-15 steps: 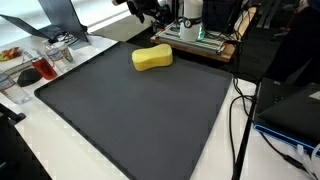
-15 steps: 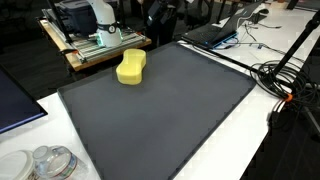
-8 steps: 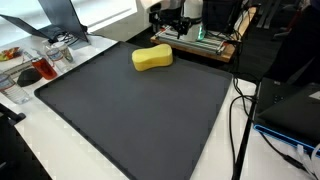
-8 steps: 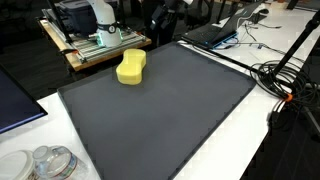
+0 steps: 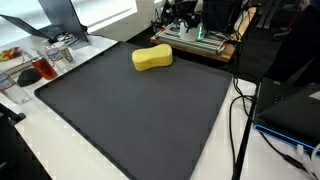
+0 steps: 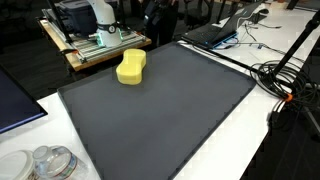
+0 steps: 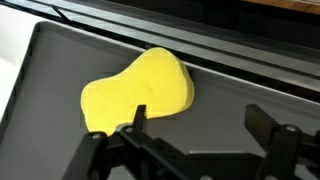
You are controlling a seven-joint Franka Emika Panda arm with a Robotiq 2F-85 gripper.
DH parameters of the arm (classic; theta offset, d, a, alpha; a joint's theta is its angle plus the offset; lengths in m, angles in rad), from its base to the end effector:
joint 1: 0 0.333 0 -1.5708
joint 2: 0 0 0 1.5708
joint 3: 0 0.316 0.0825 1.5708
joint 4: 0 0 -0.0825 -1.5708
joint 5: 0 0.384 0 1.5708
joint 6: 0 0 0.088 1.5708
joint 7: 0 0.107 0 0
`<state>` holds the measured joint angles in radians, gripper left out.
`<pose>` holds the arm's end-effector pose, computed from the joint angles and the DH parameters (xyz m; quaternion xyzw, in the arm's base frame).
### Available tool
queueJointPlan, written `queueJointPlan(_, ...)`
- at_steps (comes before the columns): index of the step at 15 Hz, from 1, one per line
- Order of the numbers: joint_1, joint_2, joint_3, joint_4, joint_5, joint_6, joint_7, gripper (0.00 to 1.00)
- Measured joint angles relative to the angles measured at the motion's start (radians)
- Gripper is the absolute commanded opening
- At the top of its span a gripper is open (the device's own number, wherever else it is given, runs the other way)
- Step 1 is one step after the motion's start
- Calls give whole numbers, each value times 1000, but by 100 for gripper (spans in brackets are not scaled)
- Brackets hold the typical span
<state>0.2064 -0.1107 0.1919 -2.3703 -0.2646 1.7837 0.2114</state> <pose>0.4025 0.1446 0.3423 0.9525 0.1441 -0.1858 0.1934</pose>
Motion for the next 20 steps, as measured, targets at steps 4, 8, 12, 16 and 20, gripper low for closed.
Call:
queueJointPlan(4, -10, -101, -15, -115, 22, 71, -59, 100)
queueJointPlan(8, -49, -191, -85, -202, 68, 123, -164, 100)
queueJointPlan(12, -128, -268, -200, -259, 86, 158, -309, 100)
queueJointPlan(16, -226, -316, -317, -278, 86, 183, -421, 100)
queueJointPlan(20, -332, -315, -363, -281, 35, 281, -411, 100)
